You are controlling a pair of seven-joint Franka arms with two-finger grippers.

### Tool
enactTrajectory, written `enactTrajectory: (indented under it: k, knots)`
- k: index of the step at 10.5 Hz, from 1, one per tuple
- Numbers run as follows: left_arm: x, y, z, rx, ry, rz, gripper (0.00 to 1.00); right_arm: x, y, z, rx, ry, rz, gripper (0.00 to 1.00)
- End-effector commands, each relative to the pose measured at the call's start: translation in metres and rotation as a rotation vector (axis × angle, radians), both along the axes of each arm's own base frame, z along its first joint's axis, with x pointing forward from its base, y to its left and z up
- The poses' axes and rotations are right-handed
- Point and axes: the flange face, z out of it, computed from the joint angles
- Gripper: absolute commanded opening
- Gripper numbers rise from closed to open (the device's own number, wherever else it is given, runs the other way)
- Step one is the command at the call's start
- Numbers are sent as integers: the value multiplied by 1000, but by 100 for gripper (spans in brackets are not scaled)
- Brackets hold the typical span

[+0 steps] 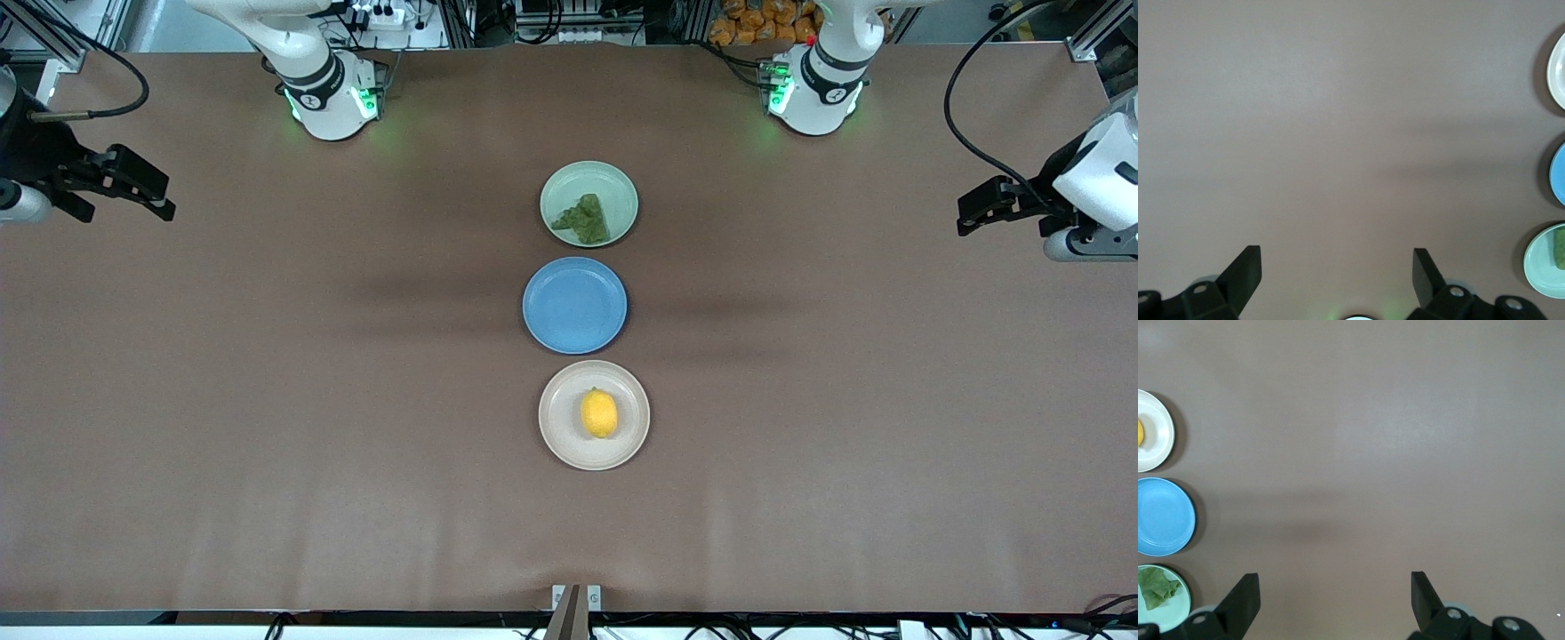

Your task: Place lemon and lettuce in plates

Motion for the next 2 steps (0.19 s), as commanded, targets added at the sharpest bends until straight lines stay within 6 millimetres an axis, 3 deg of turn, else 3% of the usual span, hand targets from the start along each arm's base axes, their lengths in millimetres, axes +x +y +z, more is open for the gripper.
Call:
enactTrajectory:
  k: [1, 2]
  knots:
    - [-1, -1, 6, -23, 6, -14, 100, -1, -3, 5, 14, 1, 8, 100]
    - [-2, -1, 7, -23, 4, -14, 100, -1, -3, 4, 14, 3, 8, 100]
